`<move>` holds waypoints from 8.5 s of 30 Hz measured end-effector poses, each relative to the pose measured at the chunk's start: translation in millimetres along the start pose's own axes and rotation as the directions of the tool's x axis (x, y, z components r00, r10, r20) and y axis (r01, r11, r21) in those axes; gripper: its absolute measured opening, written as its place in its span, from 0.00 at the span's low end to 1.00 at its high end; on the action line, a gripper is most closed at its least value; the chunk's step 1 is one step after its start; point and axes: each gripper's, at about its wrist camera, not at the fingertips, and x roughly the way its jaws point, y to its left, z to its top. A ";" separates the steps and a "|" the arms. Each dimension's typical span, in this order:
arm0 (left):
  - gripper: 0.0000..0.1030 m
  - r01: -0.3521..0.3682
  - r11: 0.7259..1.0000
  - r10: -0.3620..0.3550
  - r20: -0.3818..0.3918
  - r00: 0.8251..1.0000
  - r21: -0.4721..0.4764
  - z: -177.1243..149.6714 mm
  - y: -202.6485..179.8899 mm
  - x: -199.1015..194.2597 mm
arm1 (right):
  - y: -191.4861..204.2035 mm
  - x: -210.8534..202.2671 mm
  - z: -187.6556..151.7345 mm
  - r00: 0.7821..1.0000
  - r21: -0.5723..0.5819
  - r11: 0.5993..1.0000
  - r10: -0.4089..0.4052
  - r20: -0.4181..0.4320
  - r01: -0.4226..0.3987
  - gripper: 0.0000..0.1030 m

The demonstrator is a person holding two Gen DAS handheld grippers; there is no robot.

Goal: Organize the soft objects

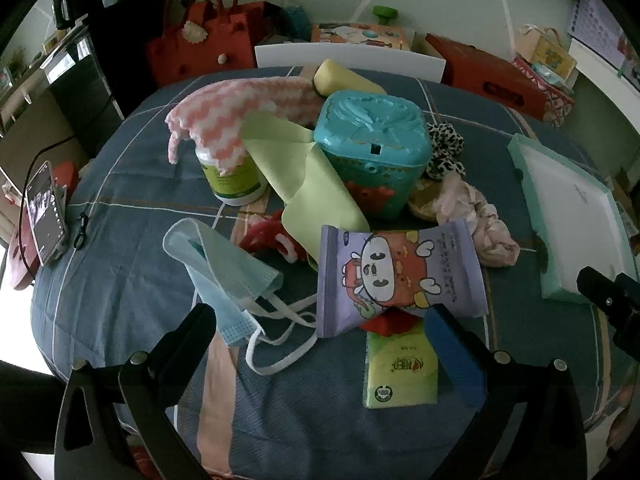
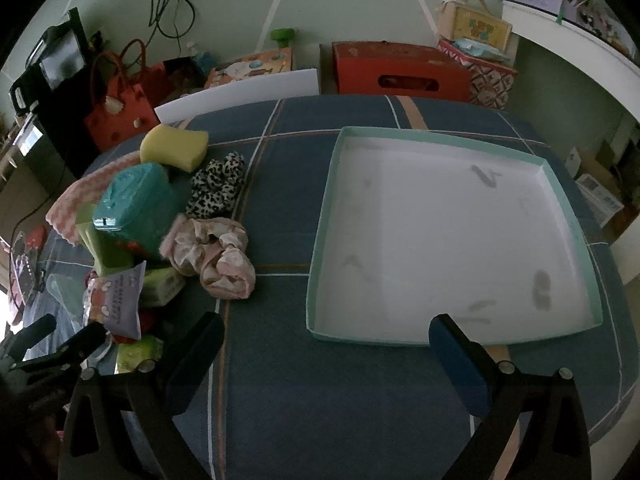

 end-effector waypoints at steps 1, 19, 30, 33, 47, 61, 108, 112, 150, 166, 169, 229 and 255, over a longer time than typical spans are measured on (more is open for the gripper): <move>1.00 -0.001 1.000 0.001 0.001 1.000 -0.001 -0.3 0.4 0.1 | 0.4 0.3 -0.1 1.000 -0.001 1.000 0.000 0.000 0.000 1.00; 1.00 -0.005 1.000 0.005 0.013 1.000 -0.006 -0.7 0.4 -2.8 | 3.6 1.6 -0.3 1.000 -0.009 1.000 0.000 -0.003 0.000 1.00; 1.00 -0.005 1.000 0.006 0.022 1.000 -0.005 0.4 0.1 -5.4 | 7.6 2.1 -1.5 1.000 -0.015 1.000 0.000 -0.004 -0.001 1.00; 1.00 -0.006 1.000 0.006 0.022 1.000 -0.005 0.5 -0.5 -5.7 | 7.8 2.2 -1.4 1.000 -0.016 1.000 -0.001 -0.004 0.000 1.00; 1.00 0.002 1.000 -0.002 0.025 1.000 -0.005 0.2 -1.6 -7.2 | 9.2 2.6 -1.5 1.000 -0.024 1.000 0.001 -0.007 -0.001 1.00; 1.00 0.002 1.000 -0.002 0.025 1.000 -0.006 0.4 -1.3 -7.1 | 11.5 4.0 -2.9 1.000 -0.029 1.000 -0.004 -0.009 0.004 1.00; 1.00 0.011 0.978 -0.021 -0.045 0.999 -0.208 19.4 107.4 26.5 | 171.7 50.3 -8.5 0.962 -0.265 0.925 0.254 -0.102 -0.273 1.00; 1.00 -0.001 0.977 -0.011 -0.055 0.998 -0.211 18.6 107.7 29.1 | 173.9 53.6 -7.7 0.966 -0.268 0.928 0.239 -0.103 -0.258 1.00; 0.11 0.102 0.969 -0.116 -0.052 0.992 -0.223 19.2 109.9 31.4 | 155.1 41.2 -2.9 0.971 -0.242 0.941 0.239 -0.027 -0.238 0.70; 0.11 0.122 0.969 -0.122 0.014 0.992 -0.214 24.9 103.8 0.1 | 142.5 22.4 0.1 0.954 -0.219 0.931 0.299 -0.004 -0.293 0.62; 0.11 0.114 0.971 -0.109 0.035 0.993 -0.212 27.7 103.2 -9.2 | 137.6 16.5 2.8 0.950 -0.202 0.931 0.312 0.012 -0.304 0.62; 0.11 0.443 0.826 -0.481 0.027 0.876 0.349 105.5 -217.0 -17.5 | -182.1 -15.3 38.2 0.968 0.514 0.855 -0.179 0.175 0.065 0.63; 0.71 0.435 0.796 -0.446 -0.079 0.892 0.420 88.7 -269.4 44.8 | -210.2 18.9 33.4 0.971 0.555 0.824 -0.210 0.113 0.114 0.80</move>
